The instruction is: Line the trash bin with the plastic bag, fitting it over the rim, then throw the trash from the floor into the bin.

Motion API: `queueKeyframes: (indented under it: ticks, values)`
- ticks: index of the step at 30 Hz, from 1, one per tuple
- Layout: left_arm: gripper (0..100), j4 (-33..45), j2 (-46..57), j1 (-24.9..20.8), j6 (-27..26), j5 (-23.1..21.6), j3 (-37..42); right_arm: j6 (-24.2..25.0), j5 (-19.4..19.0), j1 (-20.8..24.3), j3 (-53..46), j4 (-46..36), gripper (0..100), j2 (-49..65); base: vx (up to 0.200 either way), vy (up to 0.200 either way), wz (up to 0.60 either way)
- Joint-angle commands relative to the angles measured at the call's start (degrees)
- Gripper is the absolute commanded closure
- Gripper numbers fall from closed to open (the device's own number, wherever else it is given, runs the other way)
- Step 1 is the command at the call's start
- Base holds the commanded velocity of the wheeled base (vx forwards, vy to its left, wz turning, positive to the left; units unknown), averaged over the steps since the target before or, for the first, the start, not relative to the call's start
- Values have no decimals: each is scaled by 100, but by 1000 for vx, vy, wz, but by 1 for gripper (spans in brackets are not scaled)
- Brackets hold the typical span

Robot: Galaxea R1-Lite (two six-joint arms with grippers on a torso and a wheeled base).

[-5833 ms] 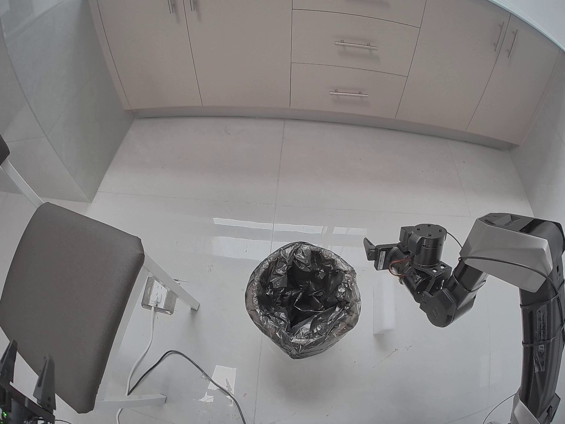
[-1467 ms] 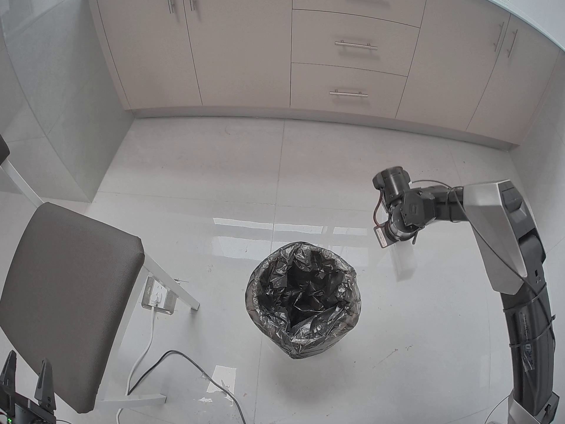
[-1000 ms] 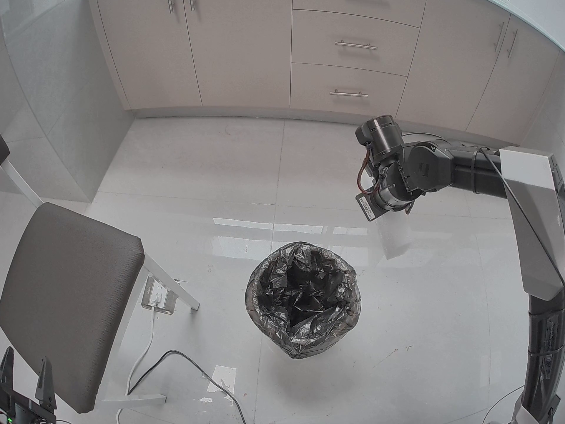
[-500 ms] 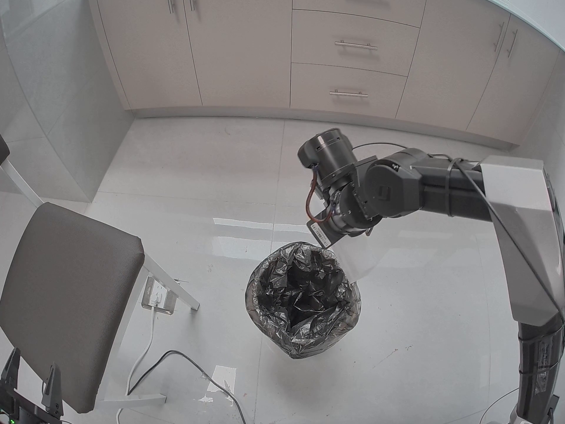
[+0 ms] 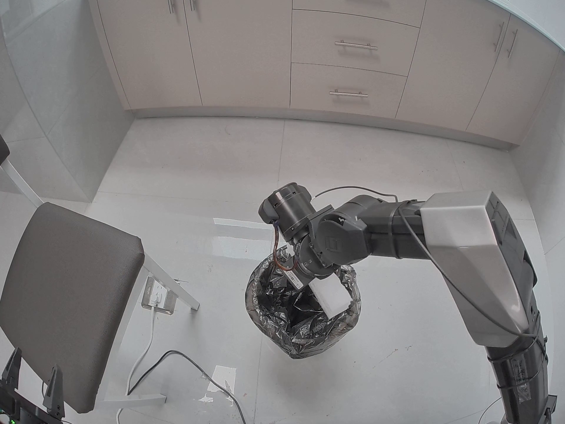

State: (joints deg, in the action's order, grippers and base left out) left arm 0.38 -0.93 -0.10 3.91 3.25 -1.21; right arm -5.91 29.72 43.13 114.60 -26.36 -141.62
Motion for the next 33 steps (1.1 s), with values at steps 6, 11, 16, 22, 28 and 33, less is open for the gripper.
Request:
queueKeyframes:
  ticks: [6, 11, 16, 22, 28, 33]
  values:
    - [0, 6, 93, 1, -22, 0, -2, 38, -10, 38, -1, 78, 100, -270, 0, 0, 0]
    - [0, 15, 93, 1, -22, 0, -2, 134, 16, 46, -1, 350, 100, -393, 0, 0, 0]
    - [0, 15, 93, 1, -13, 0, -2, 11, 306, 125, -1, 1124, 100, -595, 0, 0, 0]
    - [0, 15, 93, 1, -5, 0, -2, -323, 403, 134, -1, 1950, 100, -859, 0, 0, 0]
    - [0, 15, 93, 1, 13, 8, -2, -455, 403, 134, -1, 2310, 100, -982, 0, 0, 0]
    - [0, 6, 93, 1, 22, 8, -2, -525, 403, 55, -1, 2363, 100, -955, 0, 0, 0]
